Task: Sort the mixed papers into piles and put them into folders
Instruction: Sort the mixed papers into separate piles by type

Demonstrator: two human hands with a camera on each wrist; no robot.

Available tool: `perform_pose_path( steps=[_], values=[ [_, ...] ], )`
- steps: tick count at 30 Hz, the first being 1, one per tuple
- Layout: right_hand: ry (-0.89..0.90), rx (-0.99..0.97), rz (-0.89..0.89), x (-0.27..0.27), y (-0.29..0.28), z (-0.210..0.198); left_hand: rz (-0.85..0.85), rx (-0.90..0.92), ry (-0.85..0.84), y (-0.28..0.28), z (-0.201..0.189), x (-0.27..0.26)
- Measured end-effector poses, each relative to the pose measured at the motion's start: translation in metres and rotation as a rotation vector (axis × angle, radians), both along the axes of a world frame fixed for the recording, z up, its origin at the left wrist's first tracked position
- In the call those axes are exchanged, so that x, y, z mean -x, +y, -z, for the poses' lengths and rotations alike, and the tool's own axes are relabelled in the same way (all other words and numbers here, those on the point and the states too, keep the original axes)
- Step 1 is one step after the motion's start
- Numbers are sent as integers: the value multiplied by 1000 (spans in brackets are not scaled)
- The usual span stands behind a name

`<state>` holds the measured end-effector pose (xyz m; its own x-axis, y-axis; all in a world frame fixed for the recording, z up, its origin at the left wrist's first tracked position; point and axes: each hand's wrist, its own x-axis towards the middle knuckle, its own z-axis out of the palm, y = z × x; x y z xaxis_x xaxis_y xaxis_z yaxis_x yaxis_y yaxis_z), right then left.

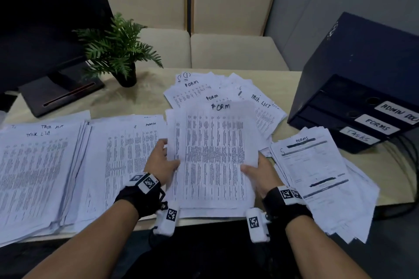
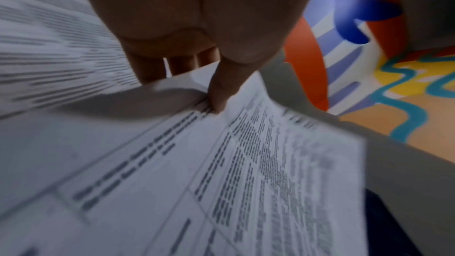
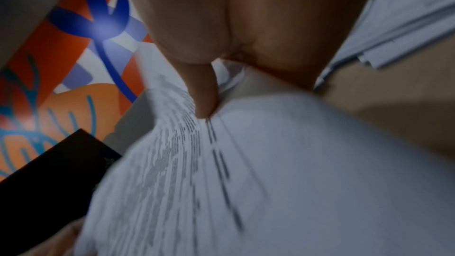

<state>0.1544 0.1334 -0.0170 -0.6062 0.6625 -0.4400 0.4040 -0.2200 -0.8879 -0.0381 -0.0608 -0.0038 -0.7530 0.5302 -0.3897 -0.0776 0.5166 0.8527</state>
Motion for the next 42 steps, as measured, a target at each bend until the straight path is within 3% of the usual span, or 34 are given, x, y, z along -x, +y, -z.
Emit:
perform_pose_path(
  steps=[4, 9, 13, 17, 25, 34, 38, 42],
  values=[
    [45, -85, -14, -3, 6, -11, 24, -176, 101, 4, -16, 5],
    [91, -93, 92, -6, -3, -27, 18, -321, 109, 3, -20, 1],
    [51, -161, 42, -10, -17, -16, 29, -254, 50, -2, -10, -17],
    [37, -187, 27, -3, -14, -13, -26, -181, 100, 6, -15, -20],
    [-211, -326, -120, 24, 59, -8, -261, 12, 155, -3, -7, 7],
    [-792, -591, -208, 74, 95, 21, -355, 142, 81, -8, 15, 3],
    [-889, -617, -199, 78, 87, 31, -372, 155, 19, -5, 23, 7],
    [-877, -563, -164, 76, 90, 35, -359, 179, 3, -6, 27, 11]
  ],
)
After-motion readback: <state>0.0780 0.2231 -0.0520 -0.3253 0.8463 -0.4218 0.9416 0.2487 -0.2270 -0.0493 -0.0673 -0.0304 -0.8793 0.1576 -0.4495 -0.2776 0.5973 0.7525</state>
